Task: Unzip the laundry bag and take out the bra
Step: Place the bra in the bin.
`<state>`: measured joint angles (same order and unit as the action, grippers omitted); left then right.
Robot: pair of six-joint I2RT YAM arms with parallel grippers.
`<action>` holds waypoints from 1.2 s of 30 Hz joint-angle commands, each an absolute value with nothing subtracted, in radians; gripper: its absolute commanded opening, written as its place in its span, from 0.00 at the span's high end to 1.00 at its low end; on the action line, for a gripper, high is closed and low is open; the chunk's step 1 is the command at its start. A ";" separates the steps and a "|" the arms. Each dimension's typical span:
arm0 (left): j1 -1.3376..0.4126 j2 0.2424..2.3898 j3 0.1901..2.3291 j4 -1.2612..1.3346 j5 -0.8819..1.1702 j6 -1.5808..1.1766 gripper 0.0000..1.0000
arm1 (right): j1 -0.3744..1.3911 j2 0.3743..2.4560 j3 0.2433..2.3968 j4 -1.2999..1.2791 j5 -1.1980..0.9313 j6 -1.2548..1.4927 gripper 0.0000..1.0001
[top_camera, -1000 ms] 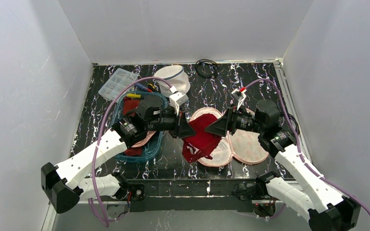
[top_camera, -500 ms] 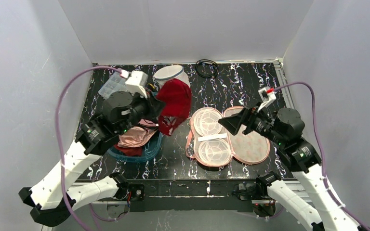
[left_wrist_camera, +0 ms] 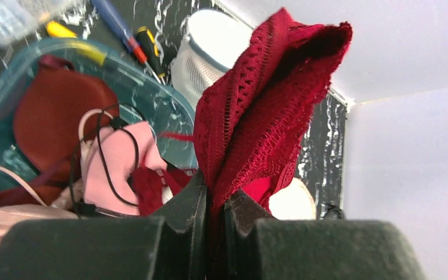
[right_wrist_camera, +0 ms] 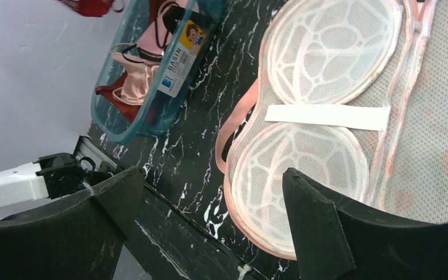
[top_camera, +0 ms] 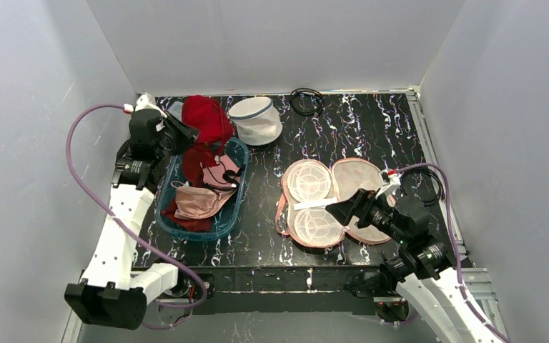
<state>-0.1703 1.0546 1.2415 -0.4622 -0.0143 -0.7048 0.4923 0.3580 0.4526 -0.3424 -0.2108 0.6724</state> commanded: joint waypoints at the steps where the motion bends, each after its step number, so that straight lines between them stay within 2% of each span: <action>1: -0.047 1.081 1.142 -0.280 0.245 -0.895 1.00 | 0.496 0.256 0.407 -0.305 -0.209 0.702 0.05; 7: -0.015 1.150 1.013 -0.211 0.300 -0.944 1.00 | 0.496 0.195 0.355 -0.334 -0.219 0.715 0.05; 13: -0.002 1.195 0.918 -0.166 0.299 -0.964 1.00 | 0.496 0.228 0.364 -0.323 -0.229 0.702 0.05; 23: 0.044 1.365 0.909 -0.131 0.330 -0.887 1.00 | 0.496 0.242 0.360 -0.319 -0.229 0.696 0.05; 36: 0.047 1.451 0.872 -0.168 0.302 -0.824 1.00 | 0.496 0.285 0.370 -0.296 -0.229 0.692 0.05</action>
